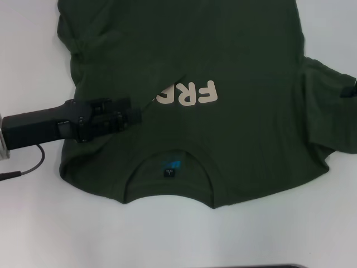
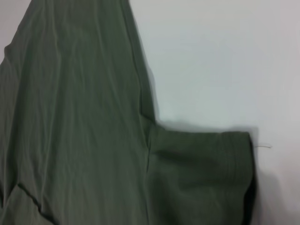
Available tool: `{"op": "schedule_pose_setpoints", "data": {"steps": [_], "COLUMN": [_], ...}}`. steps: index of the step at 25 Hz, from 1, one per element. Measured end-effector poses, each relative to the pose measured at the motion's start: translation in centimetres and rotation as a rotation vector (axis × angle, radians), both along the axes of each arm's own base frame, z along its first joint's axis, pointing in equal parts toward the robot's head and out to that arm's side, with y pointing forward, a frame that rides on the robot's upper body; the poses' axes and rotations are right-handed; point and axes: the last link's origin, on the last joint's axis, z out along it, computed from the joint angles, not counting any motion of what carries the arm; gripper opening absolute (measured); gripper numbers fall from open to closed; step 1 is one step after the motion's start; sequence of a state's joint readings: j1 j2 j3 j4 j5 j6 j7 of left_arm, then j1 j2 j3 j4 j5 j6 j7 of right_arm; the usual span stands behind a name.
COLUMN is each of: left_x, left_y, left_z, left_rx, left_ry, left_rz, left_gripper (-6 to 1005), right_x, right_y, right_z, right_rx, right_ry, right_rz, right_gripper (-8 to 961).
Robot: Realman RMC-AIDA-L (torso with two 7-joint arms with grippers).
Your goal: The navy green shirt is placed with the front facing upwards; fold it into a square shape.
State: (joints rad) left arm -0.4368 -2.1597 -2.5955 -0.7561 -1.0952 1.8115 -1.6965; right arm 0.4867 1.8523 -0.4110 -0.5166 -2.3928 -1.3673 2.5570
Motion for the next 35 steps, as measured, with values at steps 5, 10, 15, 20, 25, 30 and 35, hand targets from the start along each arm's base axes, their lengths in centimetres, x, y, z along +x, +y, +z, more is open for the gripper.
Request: {"op": "schedule_pose_setpoints", "data": {"steps": [5, 10, 15, 20, 25, 30, 35], "left_x": [0.01, 0.01, 0.06, 0.16, 0.20, 0.20, 0.16], "left_y": [0.01, 0.01, 0.02, 0.10, 0.12, 0.05, 0.00], "left_z": [0.00, 0.00, -0.02, 0.09, 0.07, 0.07, 0.09], "left_rx": [0.000, 0.000, 0.001, 0.009, 0.007, 0.007, 0.008], "left_ry": [0.000, 0.000, -0.004, -0.013, -0.011, -0.015, -0.017], "left_rz": [0.000, 0.000, 0.000, 0.000, -0.003, -0.002, -0.001], "left_gripper": [582, 583, 583, 583, 583, 583, 583], "right_x": [-0.30, -0.45, -0.51, -0.41, -0.39, -0.17, -0.26], "right_y": [0.31, 0.61, 0.70, 0.56, 0.50, 0.22, -0.19], "right_z": [-0.43, -0.78, -0.93, -0.98, -0.87, -0.48, -0.27], "right_rx": [0.001, 0.004, 0.002, -0.003, -0.007, -0.008, -0.019], "right_ry": [0.005, 0.006, 0.001, -0.005, -0.005, -0.006, 0.013], "right_rz": [0.004, 0.004, 0.011, 0.015, 0.011, 0.006, 0.011], "right_gripper": [561, 554, 546, 477, 300, 102, 40]}}
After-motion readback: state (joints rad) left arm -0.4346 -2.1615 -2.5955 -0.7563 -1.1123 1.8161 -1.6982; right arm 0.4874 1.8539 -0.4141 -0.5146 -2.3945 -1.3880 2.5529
